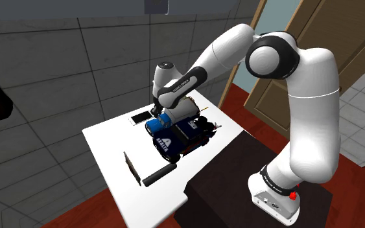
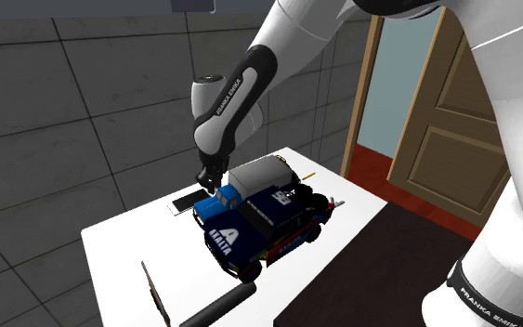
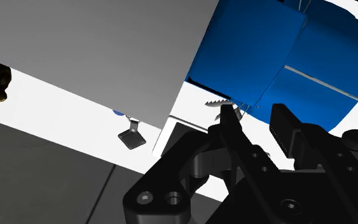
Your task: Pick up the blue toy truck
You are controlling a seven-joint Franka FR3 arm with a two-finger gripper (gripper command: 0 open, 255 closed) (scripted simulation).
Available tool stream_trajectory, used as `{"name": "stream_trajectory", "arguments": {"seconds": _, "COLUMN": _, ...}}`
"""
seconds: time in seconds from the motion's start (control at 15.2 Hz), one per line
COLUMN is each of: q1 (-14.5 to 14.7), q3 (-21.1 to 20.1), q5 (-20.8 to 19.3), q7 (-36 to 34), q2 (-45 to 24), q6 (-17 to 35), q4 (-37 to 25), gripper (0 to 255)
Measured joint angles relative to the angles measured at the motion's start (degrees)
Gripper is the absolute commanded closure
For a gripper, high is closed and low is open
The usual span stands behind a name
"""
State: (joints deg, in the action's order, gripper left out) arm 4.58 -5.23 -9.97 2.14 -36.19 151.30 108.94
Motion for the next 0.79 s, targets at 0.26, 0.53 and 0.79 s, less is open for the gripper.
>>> {"name": "stream_trajectory", "arguments": {"seconds": 0.26, "q1": 0.0, "q3": 0.0, "q5": 0.0, "q7": -0.1, "q2": 0.1, "q6": 0.1, "q4": 0.1, "gripper": 255}}
{"name": "stream_trajectory", "arguments": {"seconds": 0.53, "q1": -0.1, "q3": -0.2, "q5": 0.2, "q7": 0.1, "q2": 0.8, "q6": -1.4, "q4": 0.0, "gripper": 255}}
{"name": "stream_trajectory", "arguments": {"seconds": 0.79, "q1": -0.5, "q3": -0.6, "q5": 0.7, "q7": 0.5, "q2": 3.4, "q6": -3.2, "q4": 0.8, "gripper": 255}}
